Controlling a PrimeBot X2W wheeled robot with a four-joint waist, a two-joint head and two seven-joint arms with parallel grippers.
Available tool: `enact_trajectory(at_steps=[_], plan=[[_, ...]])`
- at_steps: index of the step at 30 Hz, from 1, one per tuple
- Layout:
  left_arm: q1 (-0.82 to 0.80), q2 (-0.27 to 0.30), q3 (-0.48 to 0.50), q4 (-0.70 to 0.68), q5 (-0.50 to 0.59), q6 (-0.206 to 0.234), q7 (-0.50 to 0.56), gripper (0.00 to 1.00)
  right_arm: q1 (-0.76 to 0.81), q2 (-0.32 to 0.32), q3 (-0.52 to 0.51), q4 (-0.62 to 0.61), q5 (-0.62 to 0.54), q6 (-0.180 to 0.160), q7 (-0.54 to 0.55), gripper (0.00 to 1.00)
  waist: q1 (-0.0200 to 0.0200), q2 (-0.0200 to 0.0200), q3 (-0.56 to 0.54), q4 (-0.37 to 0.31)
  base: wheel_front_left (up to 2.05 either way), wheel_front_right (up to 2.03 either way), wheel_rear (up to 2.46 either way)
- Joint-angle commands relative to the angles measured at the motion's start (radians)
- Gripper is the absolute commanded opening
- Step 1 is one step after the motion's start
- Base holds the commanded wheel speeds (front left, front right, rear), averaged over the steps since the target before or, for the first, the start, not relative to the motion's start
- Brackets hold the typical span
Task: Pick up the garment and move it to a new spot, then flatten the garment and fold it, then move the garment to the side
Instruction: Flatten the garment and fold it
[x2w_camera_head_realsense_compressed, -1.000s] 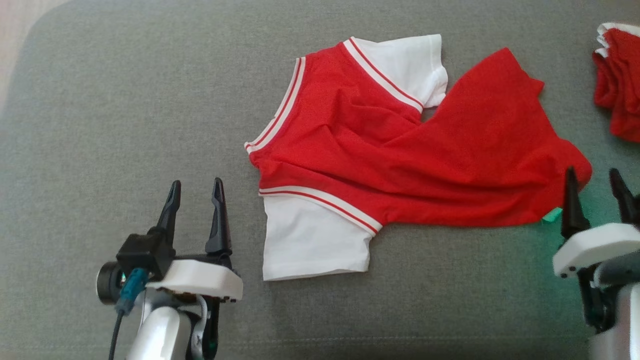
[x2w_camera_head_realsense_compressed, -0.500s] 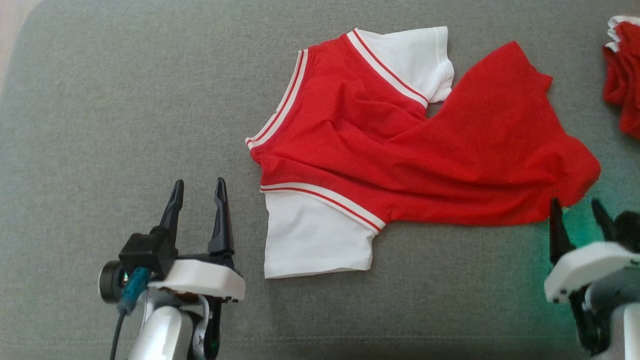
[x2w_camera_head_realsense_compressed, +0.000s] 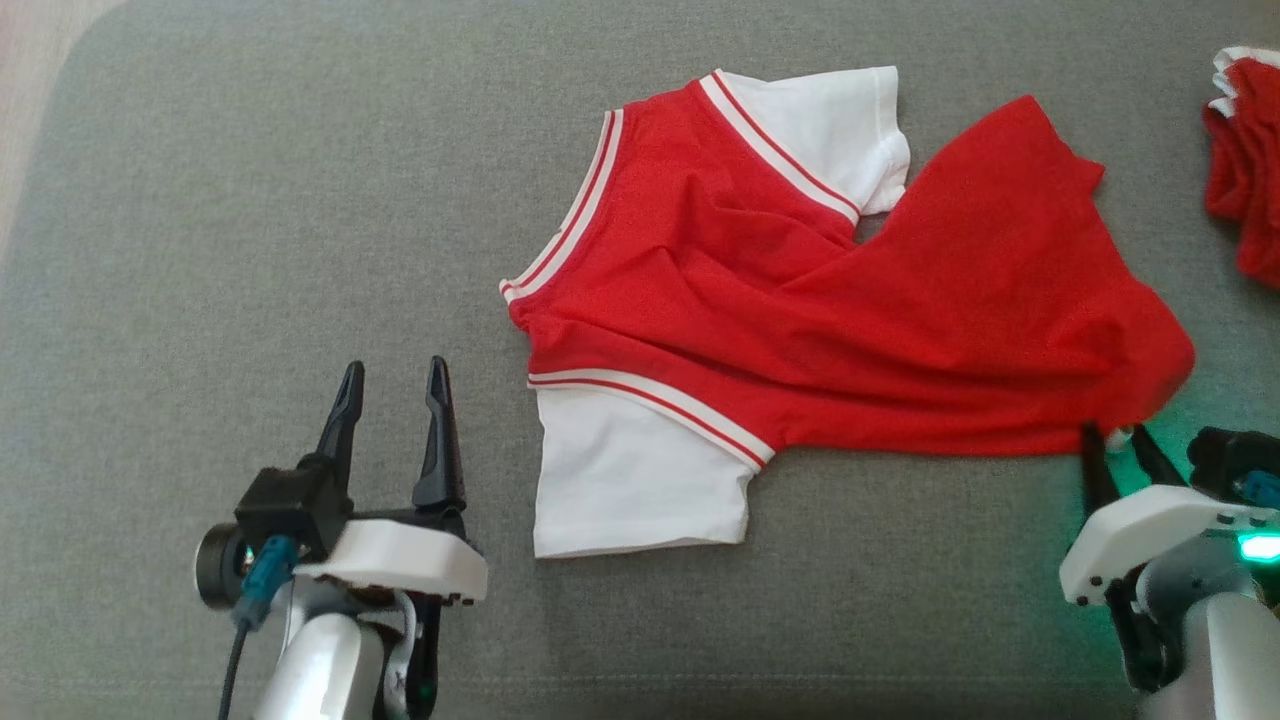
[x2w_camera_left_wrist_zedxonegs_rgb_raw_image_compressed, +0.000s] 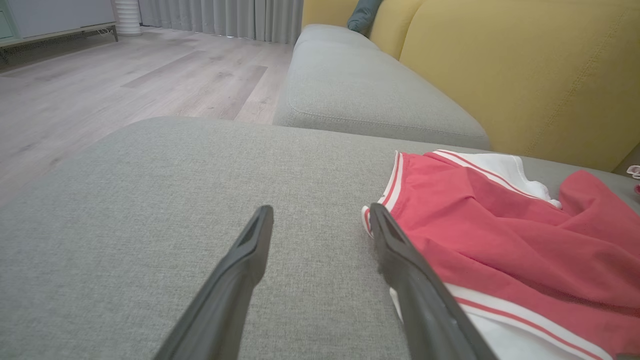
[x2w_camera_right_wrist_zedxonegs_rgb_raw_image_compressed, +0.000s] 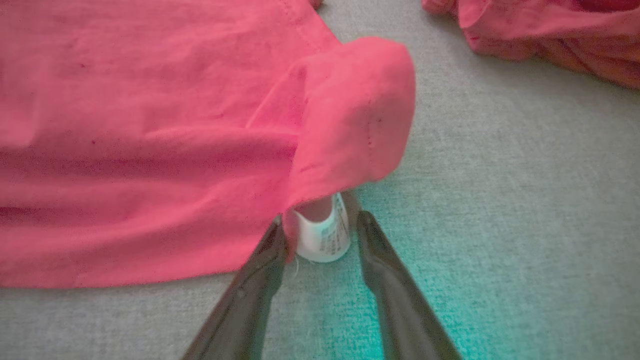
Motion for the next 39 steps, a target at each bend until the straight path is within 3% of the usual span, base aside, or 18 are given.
enact_trajectory(at_steps=[1, 3, 4, 19, 21, 22, 23, 24, 32, 39], plan=[[-0.013, 0.002, 0.030, -0.029, 0.000, -0.001, -0.012, 1.00, -0.032, -0.005, 0.009, -0.009, -0.018, 0.007, -0.015, 0.35, 0.0000, 0.0000, -0.001, 0.000, 0.00, 0.00, 0.00], [-0.010, 0.002, 0.032, -0.029, 0.000, 0.000, -0.012, 1.00, -0.041, -0.005, -0.001, 0.012, -0.035, 0.007, -0.022, 0.17, 0.0000, 0.0000, -0.002, -0.001, 0.00, 0.00, 0.00], [-0.009, 0.002, 0.033, -0.029, 0.000, 0.000, -0.012, 1.00, -0.045, -0.005, -0.005, 0.021, -0.040, 0.007, -0.026, 0.00, 0.0000, 0.0000, -0.002, -0.003, 0.00, 0.00, 0.00], [-0.010, 0.002, 0.036, -0.029, 0.004, -0.004, -0.012, 1.00, 0.025, -0.005, -0.057, -0.076, -0.095, 0.007, -0.023, 0.00, 0.0000, 0.0000, 0.006, -0.075, 0.00, 0.00, 0.00], [-0.011, 0.002, 0.034, -0.026, 0.003, -0.007, -0.012, 1.00, 0.026, -0.005, -0.052, -0.079, -0.090, 0.007, -0.020, 0.05, 0.0000, 0.0000, 0.006, -0.078, 0.00, 0.00, 0.00], [-0.013, 0.002, 0.033, -0.022, 0.003, -0.010, -0.012, 1.00, 0.026, -0.005, -0.047, -0.081, -0.084, 0.007, -0.020, 0.35, 0.0000, 0.0000, 0.007, -0.080, 0.00, 0.00, 0.00], [-0.014, 0.002, 0.030, -0.018, 0.003, -0.013, -0.012, 1.00, 0.026, -0.005, -0.041, -0.084, -0.077, 0.007, -0.021, 0.87, 0.0000, 0.0000, 0.006, -0.082, 0.00, 0.00, 0.00], [-0.014, 0.002, 0.026, -0.011, 0.002, -0.017, -0.012, 1.00, 0.026, -0.005, -0.035, -0.086, -0.070, 0.007, -0.025, 1.00, 0.0000, 0.0000, 0.005, -0.083, 0.00, 0.00, 0.00], [-0.035, 0.002, -0.055, 0.100, -0.042, -0.065, -0.004, 1.00, 0.015, -0.005, -0.026, -0.172, -0.041, 0.007, -0.081, 1.00, 0.0000, 0.0000, -0.012, -0.094, 0.00, 0.00, 0.00], [-0.147, 0.002, -0.141, 0.226, -0.074, -0.103, 0.041, 1.00, 0.000, -0.005, 0.023, -0.281, -0.017, 0.007, -0.100, 1.00, 0.0000, 0.0000, -0.006, -0.117, 0.00, 0.00, 0.00]])
